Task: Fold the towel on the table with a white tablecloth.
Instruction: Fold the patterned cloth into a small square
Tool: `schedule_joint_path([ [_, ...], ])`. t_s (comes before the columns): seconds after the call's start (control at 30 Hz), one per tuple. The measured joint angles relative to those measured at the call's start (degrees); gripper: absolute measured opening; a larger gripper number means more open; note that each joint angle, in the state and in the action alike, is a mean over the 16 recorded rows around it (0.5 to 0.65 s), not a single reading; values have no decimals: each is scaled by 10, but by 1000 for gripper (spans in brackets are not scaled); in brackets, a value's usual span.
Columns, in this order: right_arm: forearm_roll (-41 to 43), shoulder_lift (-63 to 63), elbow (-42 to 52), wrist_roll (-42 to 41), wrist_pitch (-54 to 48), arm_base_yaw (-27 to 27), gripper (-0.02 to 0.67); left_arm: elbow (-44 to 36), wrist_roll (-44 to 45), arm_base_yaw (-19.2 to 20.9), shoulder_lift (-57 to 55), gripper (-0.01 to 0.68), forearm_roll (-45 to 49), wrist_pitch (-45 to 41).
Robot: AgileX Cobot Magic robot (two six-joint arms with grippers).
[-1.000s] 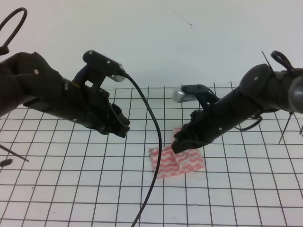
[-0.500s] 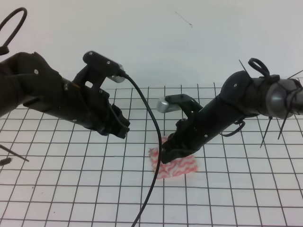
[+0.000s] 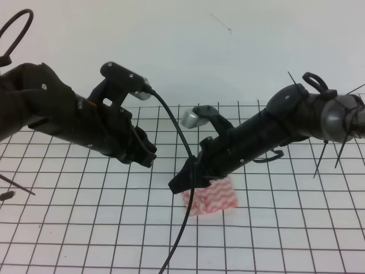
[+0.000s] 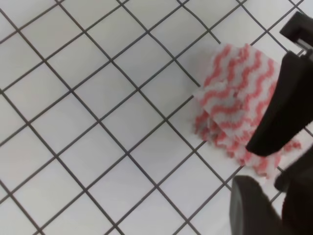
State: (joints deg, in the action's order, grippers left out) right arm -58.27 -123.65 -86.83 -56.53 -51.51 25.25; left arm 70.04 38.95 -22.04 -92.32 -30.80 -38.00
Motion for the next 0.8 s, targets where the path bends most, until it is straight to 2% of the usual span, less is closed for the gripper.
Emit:
schedule_joint_path([
  [0.17, 1, 12, -1, -14, -7, -10, 144, 0, 0, 0, 0, 152, 1, 1],
  [0.43, 79, 23, -1, 38, -3, -22, 12, 0, 0, 0, 0, 128, 1, 5],
  [0.8, 130, 2, 0, 78, 11, -2, 3, 0, 0, 0, 0, 105, 2, 9],
])
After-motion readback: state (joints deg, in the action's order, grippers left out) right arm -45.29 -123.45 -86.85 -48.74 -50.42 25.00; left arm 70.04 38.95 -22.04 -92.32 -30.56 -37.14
